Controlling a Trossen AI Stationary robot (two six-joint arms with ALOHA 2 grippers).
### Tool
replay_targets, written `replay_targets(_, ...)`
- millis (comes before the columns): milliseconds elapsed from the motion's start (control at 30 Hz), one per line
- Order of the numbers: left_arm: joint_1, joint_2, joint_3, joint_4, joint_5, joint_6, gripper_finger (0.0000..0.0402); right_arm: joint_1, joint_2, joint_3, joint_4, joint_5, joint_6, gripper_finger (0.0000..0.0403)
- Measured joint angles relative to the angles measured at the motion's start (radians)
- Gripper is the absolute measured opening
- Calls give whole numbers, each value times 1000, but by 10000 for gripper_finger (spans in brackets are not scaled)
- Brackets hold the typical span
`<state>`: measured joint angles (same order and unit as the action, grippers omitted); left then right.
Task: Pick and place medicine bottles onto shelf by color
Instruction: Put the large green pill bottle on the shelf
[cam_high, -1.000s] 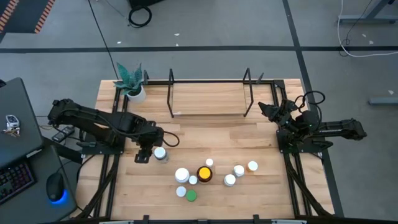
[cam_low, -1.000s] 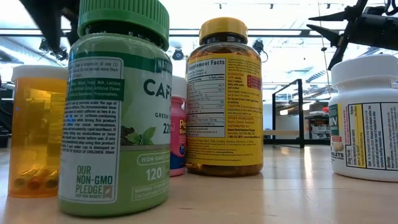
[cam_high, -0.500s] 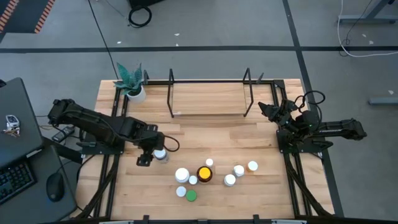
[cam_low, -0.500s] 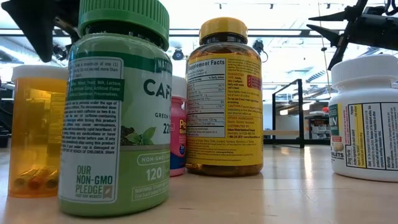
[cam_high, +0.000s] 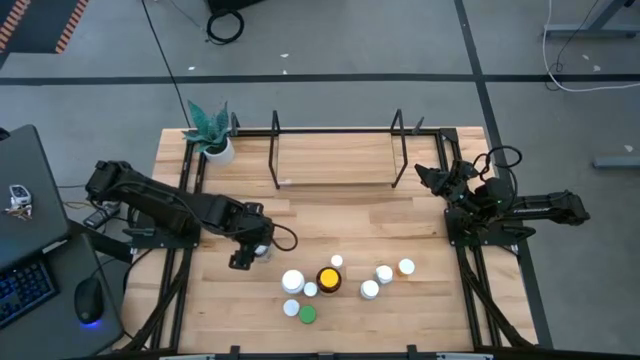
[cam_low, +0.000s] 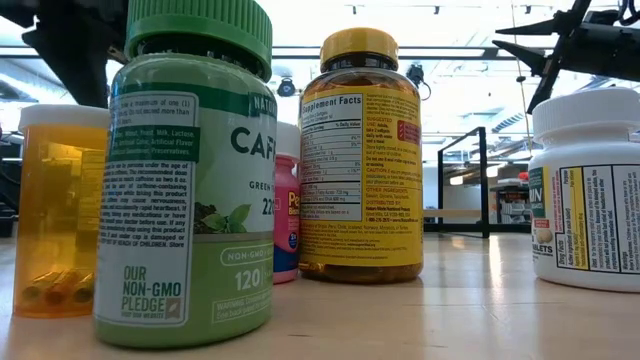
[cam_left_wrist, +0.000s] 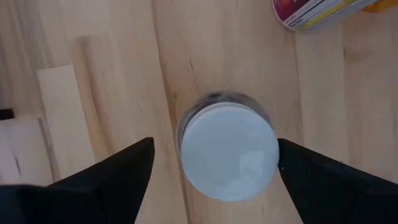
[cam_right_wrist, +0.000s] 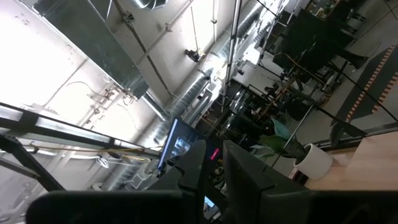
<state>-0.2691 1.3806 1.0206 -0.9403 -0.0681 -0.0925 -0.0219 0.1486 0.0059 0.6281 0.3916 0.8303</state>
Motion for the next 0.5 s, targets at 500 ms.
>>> replay_targets(500, 0, 28, 0, 8, 20, 2, 292, 0, 0, 0, 0, 0, 3, 61)
